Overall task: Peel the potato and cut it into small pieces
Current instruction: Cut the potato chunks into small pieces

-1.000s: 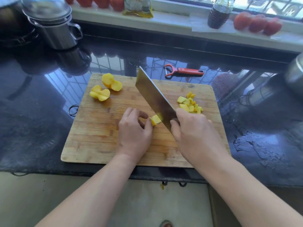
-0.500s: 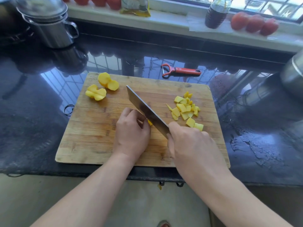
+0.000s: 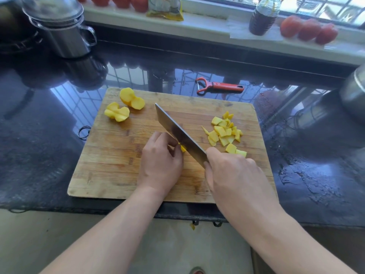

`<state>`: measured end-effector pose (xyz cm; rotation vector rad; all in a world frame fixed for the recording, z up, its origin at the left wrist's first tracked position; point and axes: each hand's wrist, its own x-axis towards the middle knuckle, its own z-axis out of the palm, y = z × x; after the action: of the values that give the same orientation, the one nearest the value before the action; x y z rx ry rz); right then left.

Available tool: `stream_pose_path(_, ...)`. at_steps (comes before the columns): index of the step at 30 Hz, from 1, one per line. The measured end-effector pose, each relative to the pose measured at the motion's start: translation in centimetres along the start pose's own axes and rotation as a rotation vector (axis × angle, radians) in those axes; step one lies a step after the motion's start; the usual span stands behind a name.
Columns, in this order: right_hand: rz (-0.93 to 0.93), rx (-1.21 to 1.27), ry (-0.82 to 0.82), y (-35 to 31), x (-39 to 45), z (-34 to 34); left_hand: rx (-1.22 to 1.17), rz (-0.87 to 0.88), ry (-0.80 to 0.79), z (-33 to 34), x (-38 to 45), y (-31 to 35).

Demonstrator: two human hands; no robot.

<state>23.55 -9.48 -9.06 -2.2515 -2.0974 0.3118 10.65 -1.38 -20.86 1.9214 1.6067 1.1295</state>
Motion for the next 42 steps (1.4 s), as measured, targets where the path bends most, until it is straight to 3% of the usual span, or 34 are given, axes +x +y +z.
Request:
stream_pose_path(22, -0.021, 0.04, -0.061, 0.1, 2.8, 1.3, -0.018, -0.09, -0.017, -0.1, 0.1, 0.7)
stream_pose_path(31, 0.188, 0.058, -0.012, 4.7, 2.6, 0.3, 0.015, -0.102, -0.027, -0.3, -0.1, 1.0)
stream_pose_path(37, 0.2, 0.166, 0.041, 4.6, 1.2, 0.2, 0.051, -0.054, -0.078, -0.6, -0.2, 1.1)
stream_pose_path(42, 0.203, 0.238, 0.021, 4.2, 0.5, 0.5, 0.093, -0.288, -0.164, -1.5, 0.2, 3.2)
